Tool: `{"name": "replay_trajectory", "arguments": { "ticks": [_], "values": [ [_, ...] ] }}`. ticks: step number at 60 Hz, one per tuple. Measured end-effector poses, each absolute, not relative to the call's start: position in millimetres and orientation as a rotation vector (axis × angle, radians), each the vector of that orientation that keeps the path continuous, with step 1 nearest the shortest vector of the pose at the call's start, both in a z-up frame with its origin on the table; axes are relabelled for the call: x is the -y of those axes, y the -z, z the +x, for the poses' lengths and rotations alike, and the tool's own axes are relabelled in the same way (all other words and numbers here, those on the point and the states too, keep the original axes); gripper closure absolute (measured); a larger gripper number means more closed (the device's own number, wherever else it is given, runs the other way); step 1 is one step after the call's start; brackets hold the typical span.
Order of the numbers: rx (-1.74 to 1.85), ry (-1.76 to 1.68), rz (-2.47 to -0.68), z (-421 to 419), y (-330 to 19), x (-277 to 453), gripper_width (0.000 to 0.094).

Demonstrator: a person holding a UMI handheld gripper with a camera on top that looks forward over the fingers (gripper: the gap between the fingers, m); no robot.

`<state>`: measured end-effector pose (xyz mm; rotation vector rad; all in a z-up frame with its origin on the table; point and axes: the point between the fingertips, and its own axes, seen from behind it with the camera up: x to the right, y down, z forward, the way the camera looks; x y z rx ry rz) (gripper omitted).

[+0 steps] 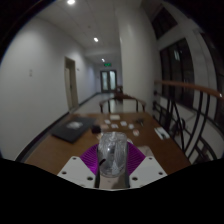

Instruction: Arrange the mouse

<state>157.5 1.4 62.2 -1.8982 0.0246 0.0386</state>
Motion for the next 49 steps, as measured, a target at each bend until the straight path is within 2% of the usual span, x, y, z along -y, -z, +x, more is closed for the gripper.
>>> {"name": "replay_trajectory", "arguments": {
  "ticks": [3,7,17,19,24,31,38,49],
  "values": [
    [-0.041,-0.034,-1.973,174,-17,-3,0.0602],
    [-0.051,-0.032,-2.03,186,12,-3,0.0605],
    [0.016,0.015,-2.087,189,47,-2,0.0604],
    [0.006,-0.009,-2.12,186,57,1,0.0563],
    [0.0,-0.032,-2.107,189,61,0,0.052],
    [0.052,-0.063,-2.153,187,61,1,0.0386],
    [0.154,-0.087,-2.175,192,48,25,0.0068],
    [0.204,-0.15,-2.125,219,9,80,0.0086]
  ]
}}
